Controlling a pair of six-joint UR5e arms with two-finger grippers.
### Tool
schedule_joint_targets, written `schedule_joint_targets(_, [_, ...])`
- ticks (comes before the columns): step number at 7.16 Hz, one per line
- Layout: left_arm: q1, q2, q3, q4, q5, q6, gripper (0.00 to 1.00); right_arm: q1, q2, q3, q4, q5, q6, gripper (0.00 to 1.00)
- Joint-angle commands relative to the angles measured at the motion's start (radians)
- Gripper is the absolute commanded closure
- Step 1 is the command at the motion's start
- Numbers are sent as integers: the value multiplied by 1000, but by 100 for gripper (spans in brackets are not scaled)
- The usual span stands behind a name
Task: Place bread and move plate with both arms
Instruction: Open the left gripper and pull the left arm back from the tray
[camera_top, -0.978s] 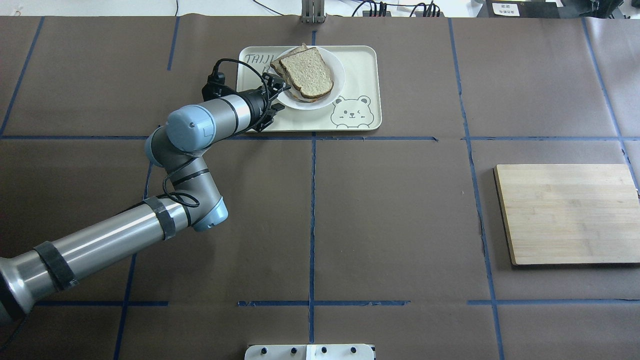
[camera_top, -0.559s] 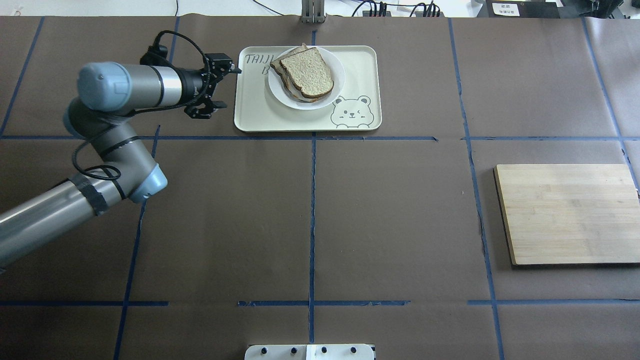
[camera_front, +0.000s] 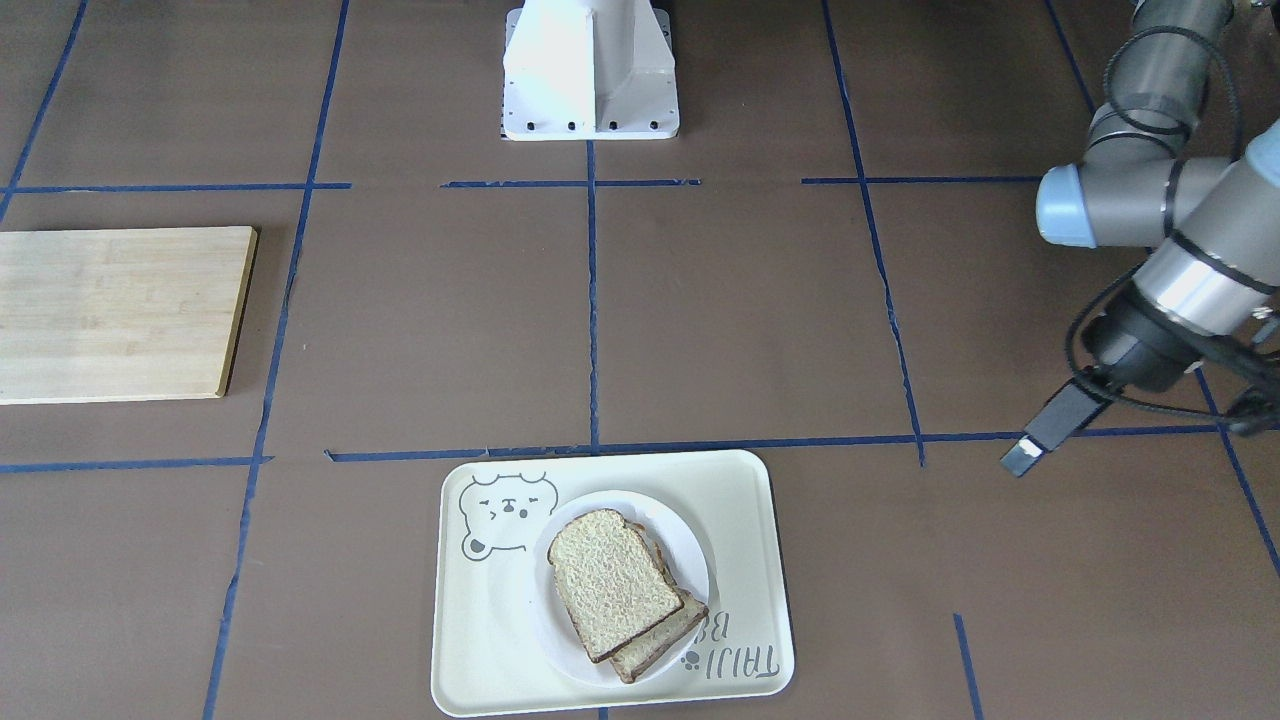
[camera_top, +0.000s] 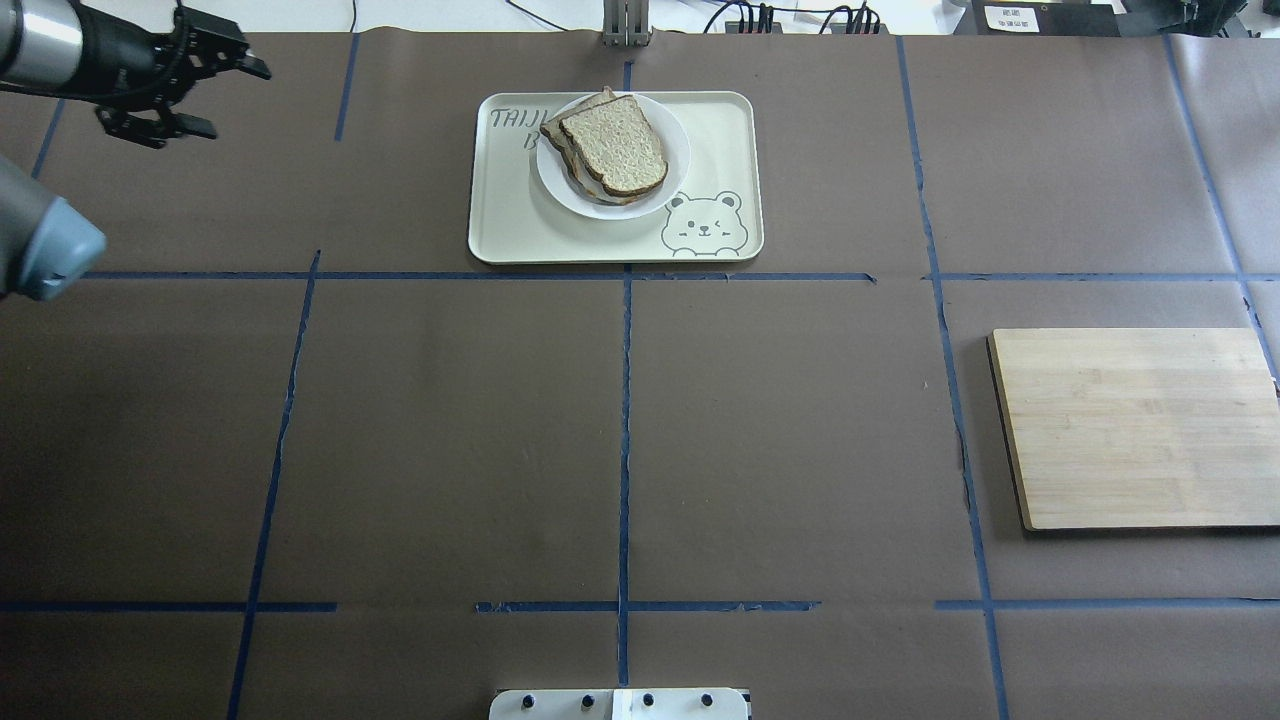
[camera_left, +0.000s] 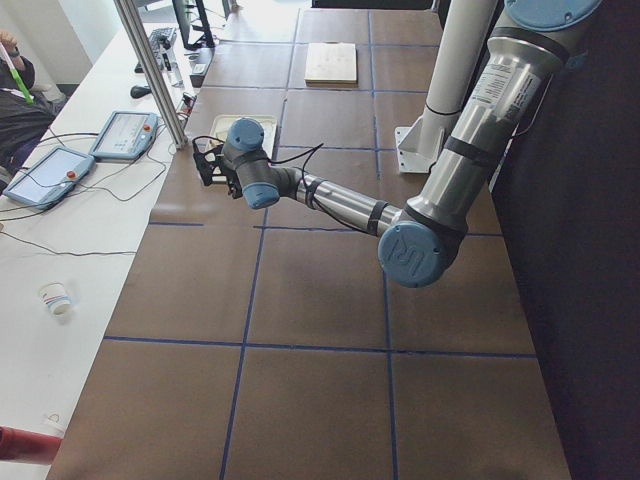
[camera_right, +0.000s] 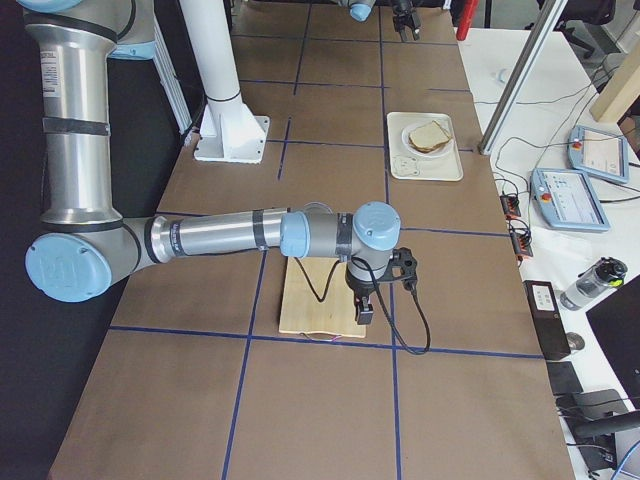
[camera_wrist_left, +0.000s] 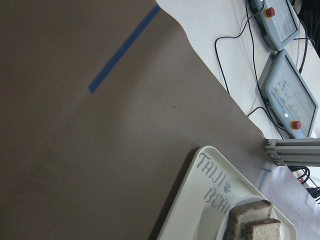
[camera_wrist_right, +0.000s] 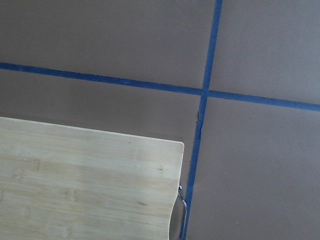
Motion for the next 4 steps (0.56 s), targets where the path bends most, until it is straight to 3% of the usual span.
schedule_joint_targets(1, [-129, 109, -17, 138, -73, 443, 0, 26, -40, -32, 92, -7, 27, 0])
schedule_joint_targets(4, [-297, 172, -14, 502, -96, 1127, 0, 26, -41, -50, 93, 1, 76, 0])
